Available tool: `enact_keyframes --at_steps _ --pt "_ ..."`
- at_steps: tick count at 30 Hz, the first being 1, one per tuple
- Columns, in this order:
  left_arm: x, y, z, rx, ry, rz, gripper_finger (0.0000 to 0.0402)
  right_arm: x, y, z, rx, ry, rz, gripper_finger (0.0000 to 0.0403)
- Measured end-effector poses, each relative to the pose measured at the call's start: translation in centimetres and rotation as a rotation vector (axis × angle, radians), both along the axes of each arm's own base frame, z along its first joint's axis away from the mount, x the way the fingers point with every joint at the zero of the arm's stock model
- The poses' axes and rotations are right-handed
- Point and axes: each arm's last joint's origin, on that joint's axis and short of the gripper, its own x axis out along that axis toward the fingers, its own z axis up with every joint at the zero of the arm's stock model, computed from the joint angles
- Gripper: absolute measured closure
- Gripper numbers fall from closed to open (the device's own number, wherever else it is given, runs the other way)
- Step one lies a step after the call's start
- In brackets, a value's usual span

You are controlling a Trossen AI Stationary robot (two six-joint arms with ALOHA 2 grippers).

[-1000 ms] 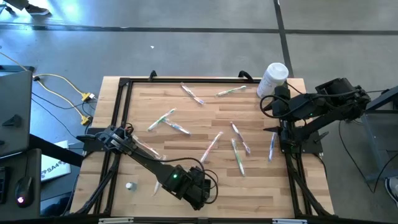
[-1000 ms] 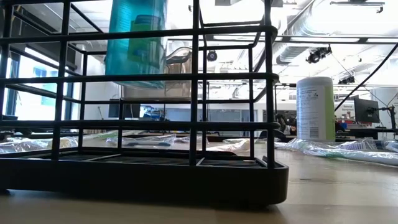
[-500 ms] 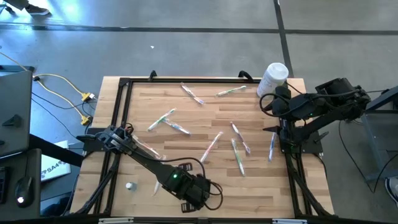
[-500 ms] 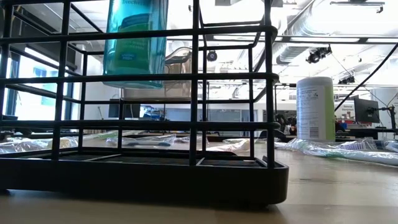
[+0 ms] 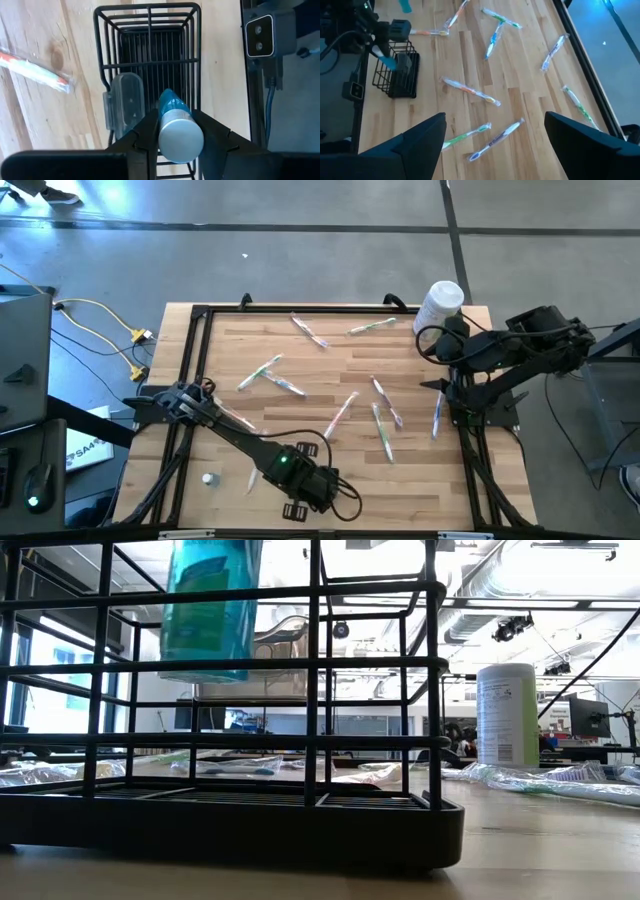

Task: Pick & Place toothbrushing station
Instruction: Put the right blue mouthwash into the black wire organizer

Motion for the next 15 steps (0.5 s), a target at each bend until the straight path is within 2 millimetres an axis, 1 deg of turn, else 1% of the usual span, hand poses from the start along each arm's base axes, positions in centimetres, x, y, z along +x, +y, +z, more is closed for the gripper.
enact_keyframes --at_steps 7,13,15 --pt "0.2 0.4 -0.1 0.007 -0.001 -0.017 0.031 0.0 0.0 0.0 0.013 -0.001 -0.014 0.0072" --pt "0.3 0.2 -1.5 -0.03 0.014 0.032 0.031 0.0 0.0 0.0 0.016 -0.001 -0.017 0.0072" --pt "0.4 -0.1 -1.8 -0.037 -0.007 0.039 0.031 0.0 0.0 0.0 0.016 -0.002 -0.018 0.0072"
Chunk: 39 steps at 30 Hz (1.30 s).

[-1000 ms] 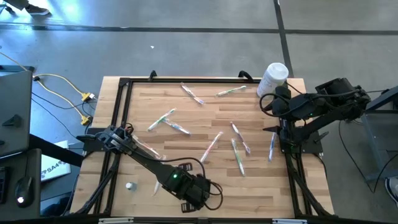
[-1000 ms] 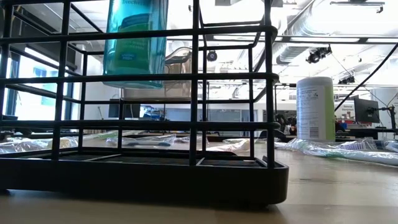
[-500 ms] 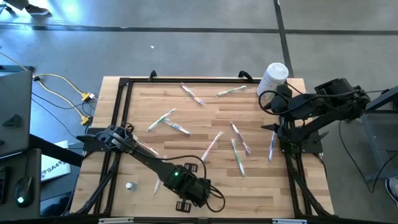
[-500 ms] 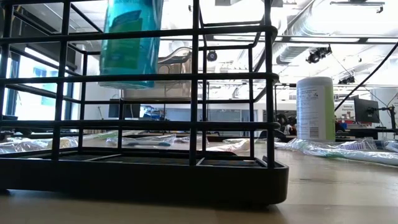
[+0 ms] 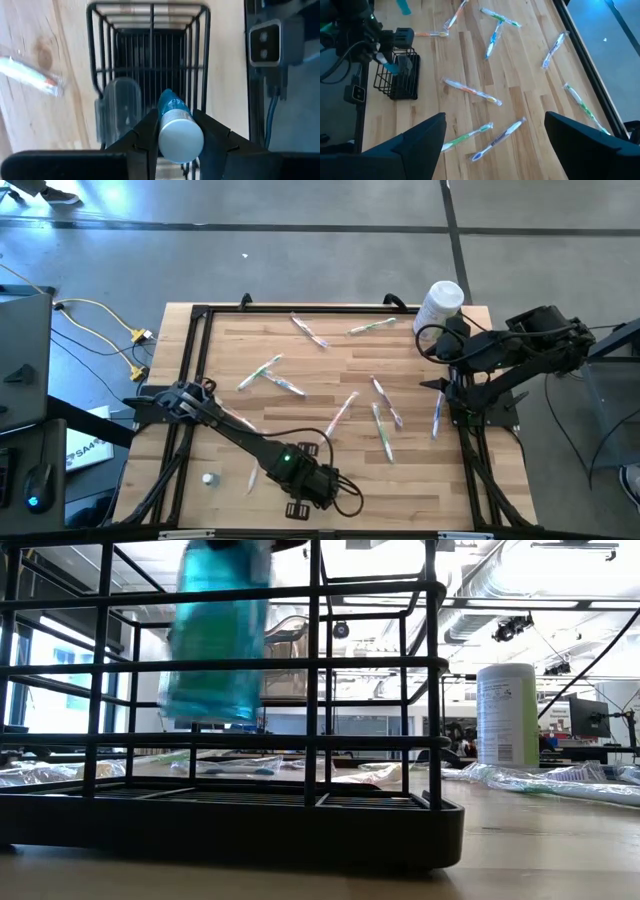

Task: Pick & Place toothbrushing station
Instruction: Put the right blue mouthwash into the black wire organizer

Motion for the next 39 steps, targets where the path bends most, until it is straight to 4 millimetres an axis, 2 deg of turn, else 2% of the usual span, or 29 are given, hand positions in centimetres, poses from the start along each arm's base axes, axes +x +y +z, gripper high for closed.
enact_keyframes --at_steps 18,29,35,39 --pt "-0.1 0.0 -2.7 -0.006 0.042 -0.002 0.031 0.0 0.0 0.0 -0.008 0.0 0.004 0.0072" --pt "0.0 0.0 -2.7 -0.02 0.035 -0.003 0.031 0.0 0.0 0.0 -0.016 0.001 0.012 0.0072" --pt "0.0 0.0 -2.7 -0.013 0.032 0.006 0.026 0.0 0.0 0.0 -0.018 0.001 0.015 0.0072" --pt "0.0 0.0 -2.7 -0.012 0.032 0.007 0.0256 0.0 0.0 0.0 -0.018 0.001 0.016 0.0072"
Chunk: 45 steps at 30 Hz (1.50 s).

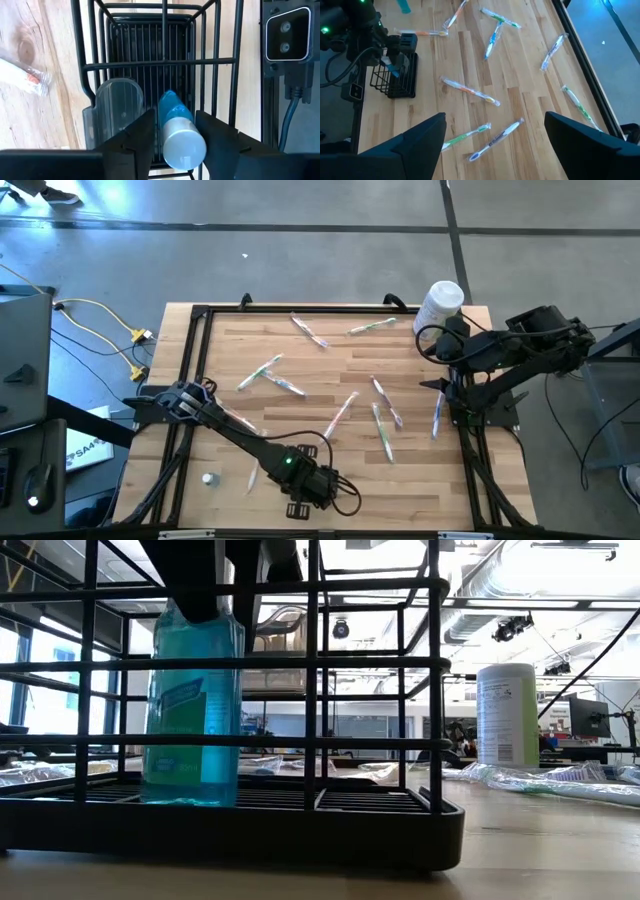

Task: Pick & Place toothbrushing station
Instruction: Put the right blue mouthwash into the black wire organizer, then put the middle left green toothbrush into the black wire organizer

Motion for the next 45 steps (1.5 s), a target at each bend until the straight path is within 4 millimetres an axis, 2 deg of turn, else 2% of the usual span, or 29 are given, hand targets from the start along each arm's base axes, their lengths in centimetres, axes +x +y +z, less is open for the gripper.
enact_keyframes --at_steps 6,9,20,27,45 --pt "0.0 0.0 0.0 -0.005 0.003 0.007 0.0292 0.0 0.0 0.0 0.0 0.0 0.0 0.0072" --pt "0.0 0.0 0.2 -0.011 0.013 0.029 0.0298 0.0 0.0 0.0 -0.001 0.0 0.0 0.0072" --pt "0.1 -0.1 0.5 -0.017 0.005 0.03 0.0259 0.0 0.0 0.0 -0.002 0.0 0.002 0.0072" --pt "0.1 -0.1 0.6 -0.025 0.005 0.05 0.0258 0.0 0.0 0.0 -0.002 0.0 0.002 0.0072" --pt "0.6 1.0 3.2 -0.031 -0.014 0.088 0.0257 0.0 0.0 0.0 -0.003 0.002 0.003 0.0072"
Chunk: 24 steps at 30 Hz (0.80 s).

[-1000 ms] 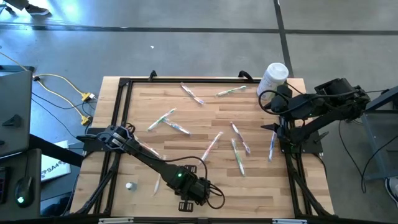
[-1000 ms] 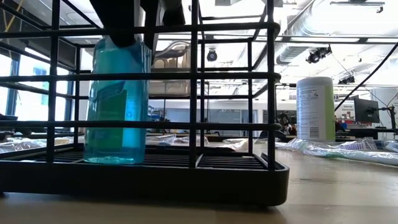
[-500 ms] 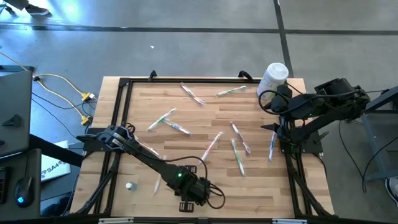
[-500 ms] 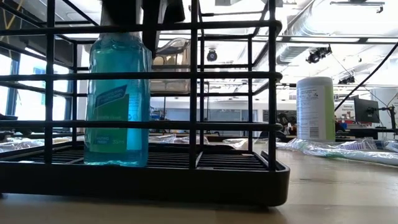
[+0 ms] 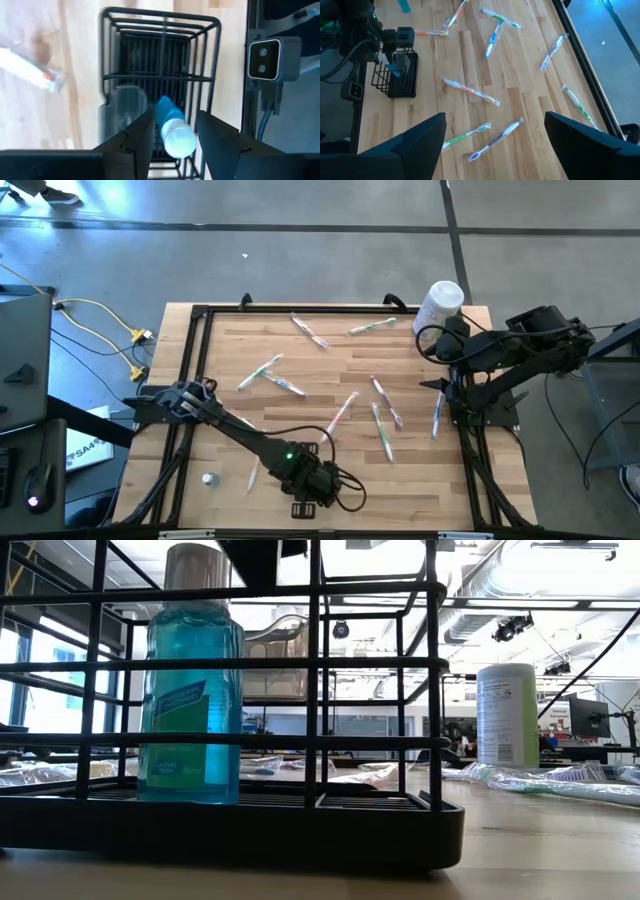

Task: Pick & Place toothbrushing station
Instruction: Put the middle left green toothbrush into the black wire organizer

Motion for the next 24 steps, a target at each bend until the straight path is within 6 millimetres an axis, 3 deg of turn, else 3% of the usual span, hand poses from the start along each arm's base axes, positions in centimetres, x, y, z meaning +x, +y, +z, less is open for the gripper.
enact_keyframes --at_steps 6,14,19,24 --pt "0.0 0.6 1.2 -0.009 0.017 0.068 0.0257 0.0 0.0 0.0 -0.004 0.006 0.007 0.0072" --pt "0.6 3.2 6.5 -0.075 -0.052 0.224 0.0257 -0.6 -0.2 -0.2 -0.015 0.04 0.007 0.0072" --pt "-0.2 5.7 9.4 -0.164 -0.046 0.448 0.0257 -0.9 -0.3 -0.2 -0.01 0.047 0.002 0.0072" --pt "-2.3 7.5 10.4 -0.147 0.065 0.736 0.0257 -1.9 -0.5 0.1 0.035 0.032 0.025 0.0072"
